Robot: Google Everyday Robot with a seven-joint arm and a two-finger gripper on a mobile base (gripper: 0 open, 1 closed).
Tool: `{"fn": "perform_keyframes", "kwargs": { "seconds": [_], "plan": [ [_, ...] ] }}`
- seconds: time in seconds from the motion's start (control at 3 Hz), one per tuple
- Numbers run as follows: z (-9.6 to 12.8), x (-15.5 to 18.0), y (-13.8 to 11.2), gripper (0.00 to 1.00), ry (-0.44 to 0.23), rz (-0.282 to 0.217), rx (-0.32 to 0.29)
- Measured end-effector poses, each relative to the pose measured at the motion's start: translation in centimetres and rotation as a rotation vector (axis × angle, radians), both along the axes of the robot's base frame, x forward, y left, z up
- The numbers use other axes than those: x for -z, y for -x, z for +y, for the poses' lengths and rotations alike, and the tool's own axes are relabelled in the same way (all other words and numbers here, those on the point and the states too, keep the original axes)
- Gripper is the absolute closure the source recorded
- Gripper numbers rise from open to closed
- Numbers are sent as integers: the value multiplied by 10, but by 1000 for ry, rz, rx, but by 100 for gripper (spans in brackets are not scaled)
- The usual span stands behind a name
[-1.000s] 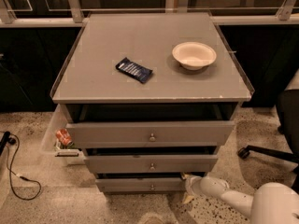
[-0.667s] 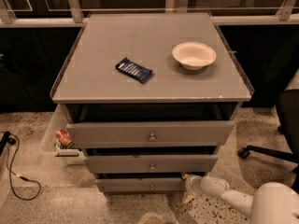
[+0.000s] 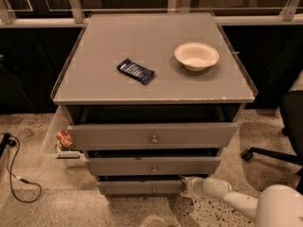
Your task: Open bottom drawer
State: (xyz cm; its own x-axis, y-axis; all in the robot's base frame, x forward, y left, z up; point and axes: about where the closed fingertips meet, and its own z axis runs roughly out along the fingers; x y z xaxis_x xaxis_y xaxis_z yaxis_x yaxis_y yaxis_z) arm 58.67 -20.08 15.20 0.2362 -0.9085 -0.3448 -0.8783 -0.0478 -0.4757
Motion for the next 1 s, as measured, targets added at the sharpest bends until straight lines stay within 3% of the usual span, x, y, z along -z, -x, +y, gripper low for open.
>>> {"fn": "perform_keyframes", "kwargs": {
  "seconds": [0.67,1.0],
  "plan": [
    [-6,-4,35,89,-38,62,29],
    [-6,-7,35,86,-38,62,29]
  ]
}}
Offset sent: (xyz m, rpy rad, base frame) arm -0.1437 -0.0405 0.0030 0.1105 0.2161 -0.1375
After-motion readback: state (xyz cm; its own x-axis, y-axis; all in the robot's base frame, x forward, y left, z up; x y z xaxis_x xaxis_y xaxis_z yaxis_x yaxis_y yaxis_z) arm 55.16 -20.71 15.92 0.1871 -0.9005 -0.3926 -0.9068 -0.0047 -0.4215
